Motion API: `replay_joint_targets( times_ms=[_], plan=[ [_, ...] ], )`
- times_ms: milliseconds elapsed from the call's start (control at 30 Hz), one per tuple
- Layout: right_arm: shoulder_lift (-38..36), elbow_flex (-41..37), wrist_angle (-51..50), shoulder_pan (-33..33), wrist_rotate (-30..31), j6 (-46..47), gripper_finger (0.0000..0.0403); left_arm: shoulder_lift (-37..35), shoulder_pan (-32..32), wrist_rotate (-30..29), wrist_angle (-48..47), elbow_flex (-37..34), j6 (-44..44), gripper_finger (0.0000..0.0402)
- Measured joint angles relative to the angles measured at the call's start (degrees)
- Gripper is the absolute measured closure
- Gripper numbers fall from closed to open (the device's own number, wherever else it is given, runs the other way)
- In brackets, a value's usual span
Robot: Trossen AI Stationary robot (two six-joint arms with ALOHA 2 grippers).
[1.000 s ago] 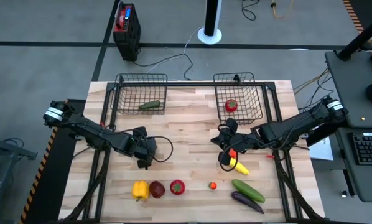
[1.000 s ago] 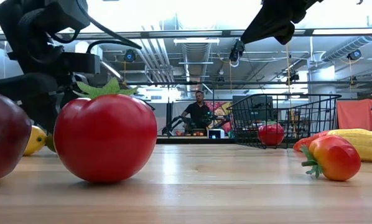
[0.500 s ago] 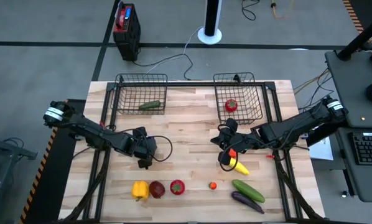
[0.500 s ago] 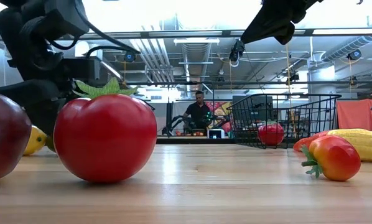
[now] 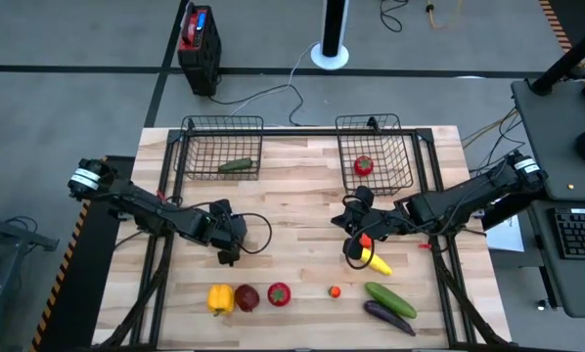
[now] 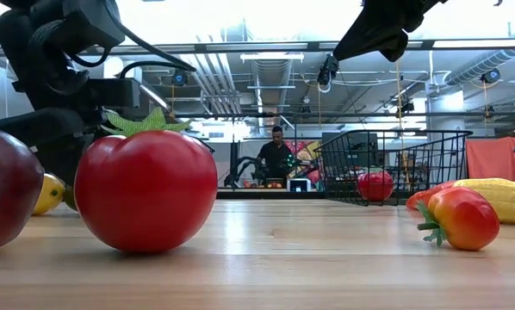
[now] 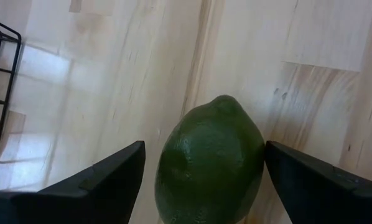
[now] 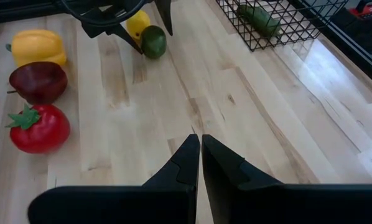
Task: Sort produce into baskets
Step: Put the green lime into the right black wire basket
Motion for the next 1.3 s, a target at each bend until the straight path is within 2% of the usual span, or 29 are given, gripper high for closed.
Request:
replay_joint_targets(
  times_ms=[267,600,733,867,933,1033,1167,1300],
  plan=[
    [0.00,0.00,0.00,0.00,-0.01,-0.02,0.0390,0.00,0.00,-0.02,-0.01,0.00,0.26,0.0101],
    [0.00,0.00,0.00,-0.01,-0.01,-0.05,0.0390,0.00,0.00,-0.28,0.03,0.26,0.26,0.0224],
    [0.00,0.00,0.00,0.00,0.00,-0.65,0.0390,-0.49,-0.28,-2.30,0.28,2.89,1.67,0.0226],
    [-0.06,0.00,-0.04,-0.02,0.01,-0.94,0.0390,-2.28,-1.45,-7.13,1.63,6.70,5.74,0.0219],
    [-0.03,0.00,0.04,0.00,0.00,-2.17,0.0390,-3.90,-2.28,-9.67,6.20,8.05,9.38,0.0216],
    [0.36,-0.33,2.74,0.00,0.10,-5.07,0.0390,-7.18,-3.34,-10.19,19.11,8.17,17.86,0.0219],
    [1.14,-2.62,12.51,0.44,0.16,-12.61,0.0390,-10.86,-3.74,-5.01,40.28,5.70,28.31,0.0222],
    [2.51,-5.93,29.01,0.96,0.50,-21.63,0.0390,-11.81,-3.69,-0.12,58.83,2.14,32.07,0.0222]
  ],
)
